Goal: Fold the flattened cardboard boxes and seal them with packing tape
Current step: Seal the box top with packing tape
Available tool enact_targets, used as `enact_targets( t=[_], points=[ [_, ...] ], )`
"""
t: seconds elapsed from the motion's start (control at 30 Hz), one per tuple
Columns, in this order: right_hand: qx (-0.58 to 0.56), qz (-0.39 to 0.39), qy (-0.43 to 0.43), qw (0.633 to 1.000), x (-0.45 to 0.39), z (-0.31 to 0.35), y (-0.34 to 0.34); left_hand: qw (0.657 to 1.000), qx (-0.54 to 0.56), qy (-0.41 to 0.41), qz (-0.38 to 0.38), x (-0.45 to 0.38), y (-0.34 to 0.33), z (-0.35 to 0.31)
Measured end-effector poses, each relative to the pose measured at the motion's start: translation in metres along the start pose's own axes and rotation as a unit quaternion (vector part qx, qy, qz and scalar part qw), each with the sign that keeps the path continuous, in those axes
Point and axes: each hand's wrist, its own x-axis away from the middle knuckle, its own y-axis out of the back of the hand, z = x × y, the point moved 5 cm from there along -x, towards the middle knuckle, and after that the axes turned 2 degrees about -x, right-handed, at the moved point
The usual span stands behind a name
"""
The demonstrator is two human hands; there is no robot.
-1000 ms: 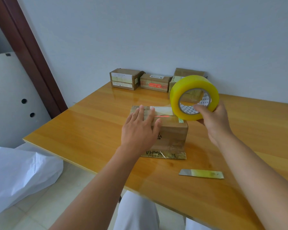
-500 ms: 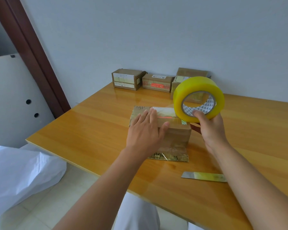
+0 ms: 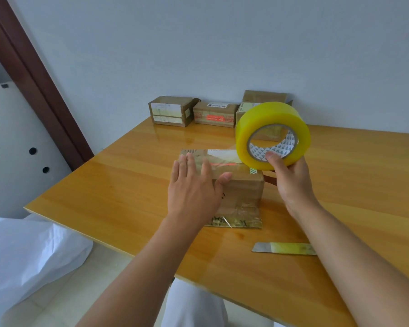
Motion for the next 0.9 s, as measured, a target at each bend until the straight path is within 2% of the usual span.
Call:
enact_targets(
  t=[0.37, 0.53, 0.63, 0.9],
  points=[
    [0.017, -0.003, 0.014, 1.0, 0.003, 0.003, 0.0, 0.999, 0.02, -0.031, 0.008, 0.002, -0.002, -0.013],
    [0.02, -0.004, 0.02, 1.0, 0.004, 0.004, 0.0, 0.995, 0.061, -0.073, -0.019, -0.002, 0.0, -0.017],
    [0.023, -0.005, 0.023, 0.999, 0.003, 0.004, 0.0, 0.994, 0.076, -0.08, 0.002, -0.004, 0.0, -0.015],
    [0.031, -0.001, 0.034, 0.999, 0.005, 0.008, 0.0, 0.995, 0.042, -0.086, -0.013, -0.002, -0.002, -0.021]
  ],
)
